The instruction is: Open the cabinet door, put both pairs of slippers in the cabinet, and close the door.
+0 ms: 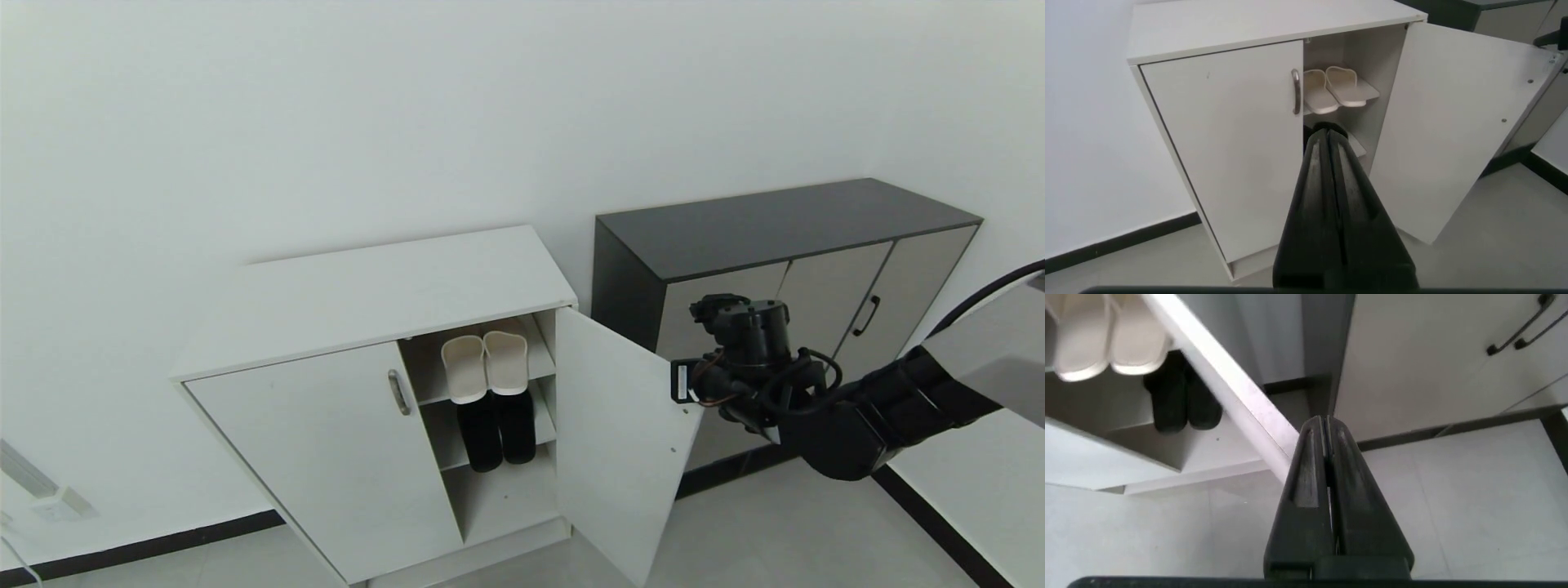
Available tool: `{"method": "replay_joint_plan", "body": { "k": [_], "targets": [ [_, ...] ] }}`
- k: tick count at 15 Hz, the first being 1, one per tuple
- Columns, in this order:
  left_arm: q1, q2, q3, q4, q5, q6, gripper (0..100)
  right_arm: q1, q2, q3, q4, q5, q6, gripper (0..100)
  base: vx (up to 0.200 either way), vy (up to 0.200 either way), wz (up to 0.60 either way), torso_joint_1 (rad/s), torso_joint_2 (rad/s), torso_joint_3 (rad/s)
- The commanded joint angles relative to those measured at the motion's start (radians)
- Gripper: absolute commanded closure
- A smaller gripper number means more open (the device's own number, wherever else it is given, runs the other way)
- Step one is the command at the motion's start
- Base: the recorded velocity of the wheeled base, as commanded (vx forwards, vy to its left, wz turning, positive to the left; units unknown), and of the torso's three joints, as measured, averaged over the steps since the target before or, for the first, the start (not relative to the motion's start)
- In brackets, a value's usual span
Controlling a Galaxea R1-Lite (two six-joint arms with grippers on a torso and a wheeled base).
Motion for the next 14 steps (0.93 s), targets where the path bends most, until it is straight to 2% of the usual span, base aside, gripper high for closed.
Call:
{"method": "replay_joint_plan", "body": {
  "k": [1,8,10,14],
  "targets": [
    [0.000,0.001,0.000,0.000,0.000,0.000,100,0.036,-0.009,0.018,0.001,0.000,0.000,100,0.000,0.000,0.00,0.000,0.00,0.000],
    [0.000,0.001,0.000,0.000,0.000,0.000,100,0.197,-0.102,0.095,-0.004,-0.002,0.005,100,0.000,0.000,0.00,0.000,0.00,0.000],
    [0.000,0.001,0.000,0.000,0.000,0.000,100,0.211,-0.110,0.107,-0.010,0.003,0.012,100,0.000,0.000,0.00,0.000,0.00,0.000],
    [0.000,0.001,0.000,0.000,0.000,0.000,100,0.211,-0.119,0.178,-0.131,0.037,-0.031,100,0.000,0.000,0.00,0.000,0.00,0.000]
  ]
}}
